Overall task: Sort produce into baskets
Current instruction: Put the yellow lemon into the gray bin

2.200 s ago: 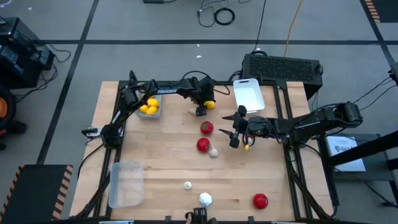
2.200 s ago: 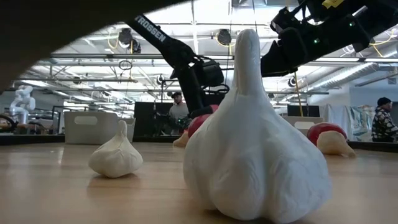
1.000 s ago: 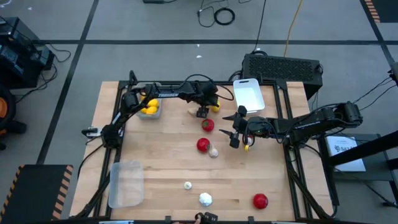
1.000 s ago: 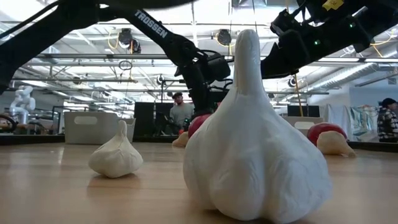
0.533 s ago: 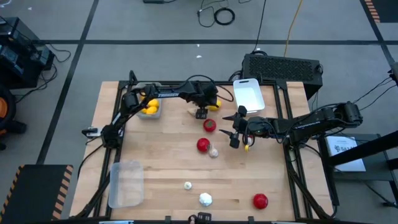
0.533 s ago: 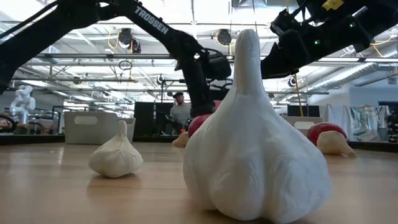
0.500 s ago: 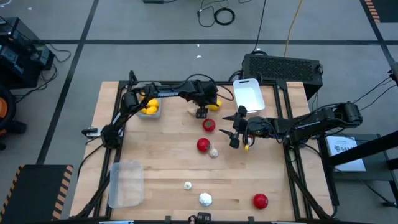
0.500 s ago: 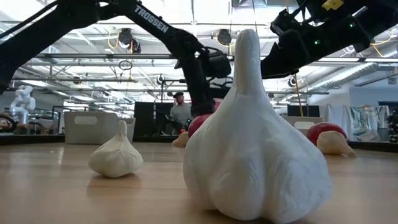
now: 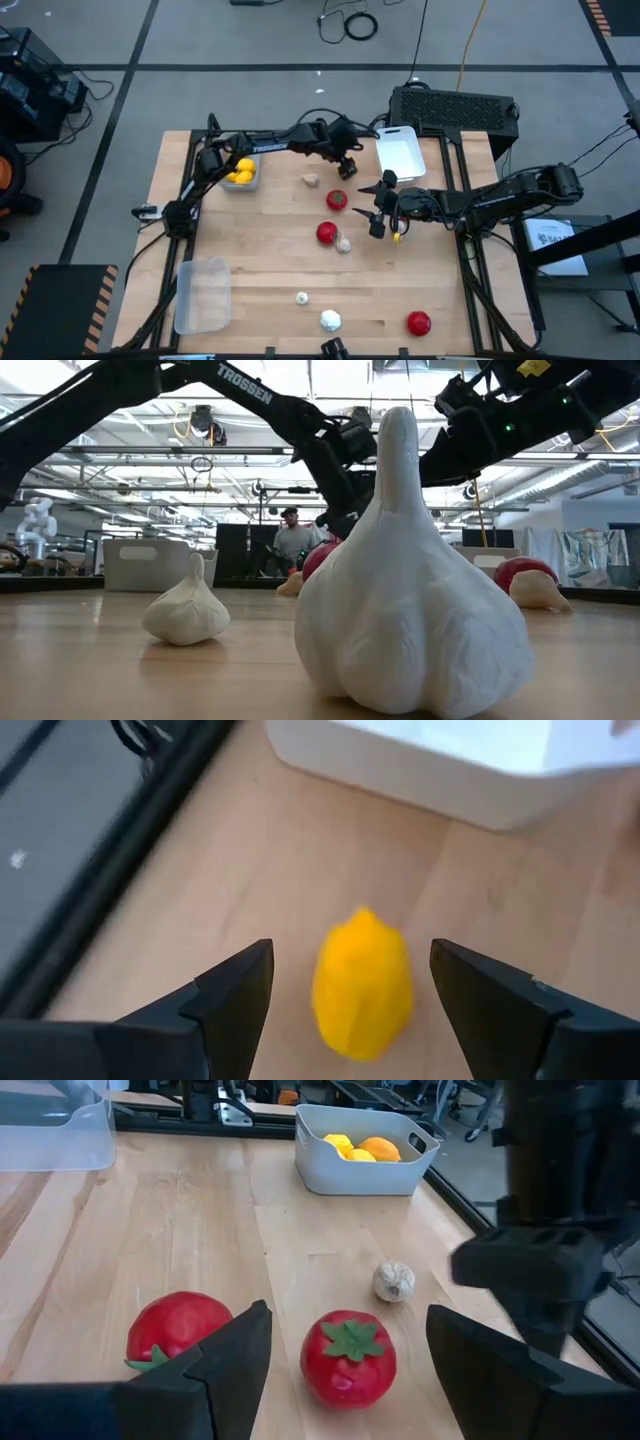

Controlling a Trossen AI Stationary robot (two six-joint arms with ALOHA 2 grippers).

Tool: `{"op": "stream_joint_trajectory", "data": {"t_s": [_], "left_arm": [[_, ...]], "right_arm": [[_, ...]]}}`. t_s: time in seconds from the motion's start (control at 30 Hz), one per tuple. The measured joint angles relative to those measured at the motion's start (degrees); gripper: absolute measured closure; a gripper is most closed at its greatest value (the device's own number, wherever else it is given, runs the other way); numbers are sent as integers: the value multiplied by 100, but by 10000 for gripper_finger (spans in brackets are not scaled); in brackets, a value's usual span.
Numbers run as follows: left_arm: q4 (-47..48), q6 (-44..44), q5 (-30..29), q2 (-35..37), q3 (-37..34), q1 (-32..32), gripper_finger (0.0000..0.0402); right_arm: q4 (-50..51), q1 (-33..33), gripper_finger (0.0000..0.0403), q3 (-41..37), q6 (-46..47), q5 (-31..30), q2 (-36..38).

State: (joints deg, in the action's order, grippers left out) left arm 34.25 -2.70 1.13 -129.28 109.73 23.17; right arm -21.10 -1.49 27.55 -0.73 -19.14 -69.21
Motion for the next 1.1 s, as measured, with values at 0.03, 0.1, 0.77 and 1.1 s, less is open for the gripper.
{"op": "stream_joint_trajectory", "data": {"t_s": [0.03,0.1,0.77,1.1], "left_arm": [[-54,-1,6,-53,0,-11,126],[-127,0,6,-128,-2,-42,126],[-1,756,-641,-166,-4,-241,126],[2452,1464,-2042,1066,-104,70,126]], "right_arm": [[6,-1,148,0,-1,-2,0],[47,-1,148,2,-30,0,0],[99,0,148,2,-103,-4,9],[669,2,148,2,-319,-417,227]]}}
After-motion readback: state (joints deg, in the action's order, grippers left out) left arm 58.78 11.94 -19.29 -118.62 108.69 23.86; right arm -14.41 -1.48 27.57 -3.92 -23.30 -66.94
